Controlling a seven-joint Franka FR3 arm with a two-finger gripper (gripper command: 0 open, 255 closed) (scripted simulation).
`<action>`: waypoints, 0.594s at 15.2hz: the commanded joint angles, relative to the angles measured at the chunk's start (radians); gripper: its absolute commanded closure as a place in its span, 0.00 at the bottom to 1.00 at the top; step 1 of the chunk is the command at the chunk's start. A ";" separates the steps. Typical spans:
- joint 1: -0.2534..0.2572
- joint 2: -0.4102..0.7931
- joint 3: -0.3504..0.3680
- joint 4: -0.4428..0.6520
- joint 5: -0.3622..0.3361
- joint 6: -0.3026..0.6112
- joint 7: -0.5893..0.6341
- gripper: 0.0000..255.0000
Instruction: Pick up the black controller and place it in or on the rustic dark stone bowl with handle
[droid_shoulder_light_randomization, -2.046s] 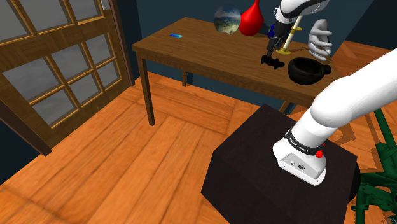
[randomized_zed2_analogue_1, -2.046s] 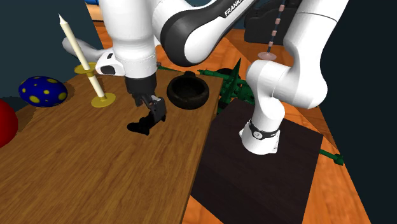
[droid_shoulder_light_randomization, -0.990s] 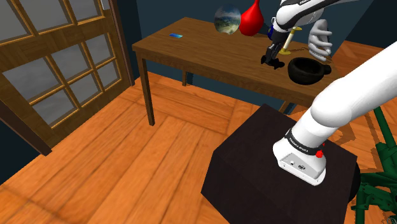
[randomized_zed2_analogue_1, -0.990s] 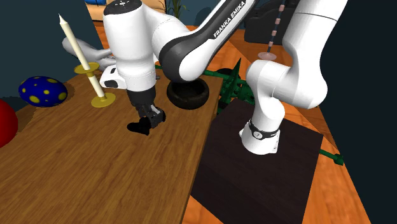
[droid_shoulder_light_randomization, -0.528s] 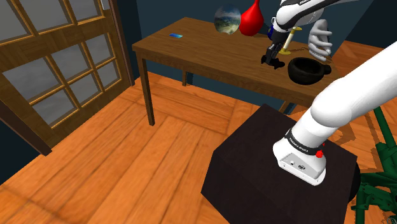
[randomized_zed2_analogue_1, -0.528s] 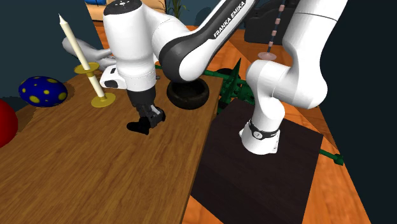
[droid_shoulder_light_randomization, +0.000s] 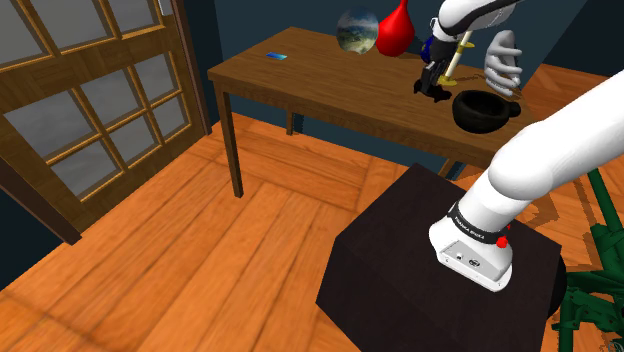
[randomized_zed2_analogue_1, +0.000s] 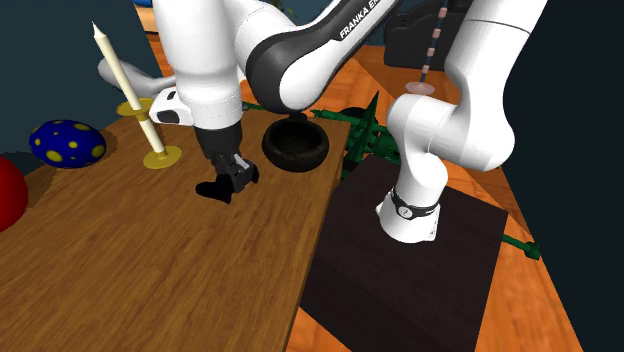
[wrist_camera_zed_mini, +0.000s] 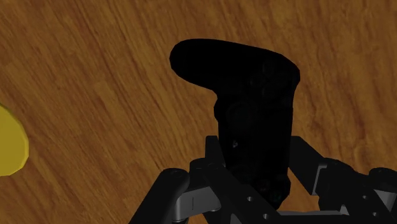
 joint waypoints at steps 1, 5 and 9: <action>0.001 -0.014 0.007 0.018 0.002 -0.032 -0.001 1.00; 0.001 -0.037 0.019 0.055 0.006 -0.091 -0.005 1.00; 0.003 -0.055 0.031 0.094 0.010 -0.148 -0.011 1.00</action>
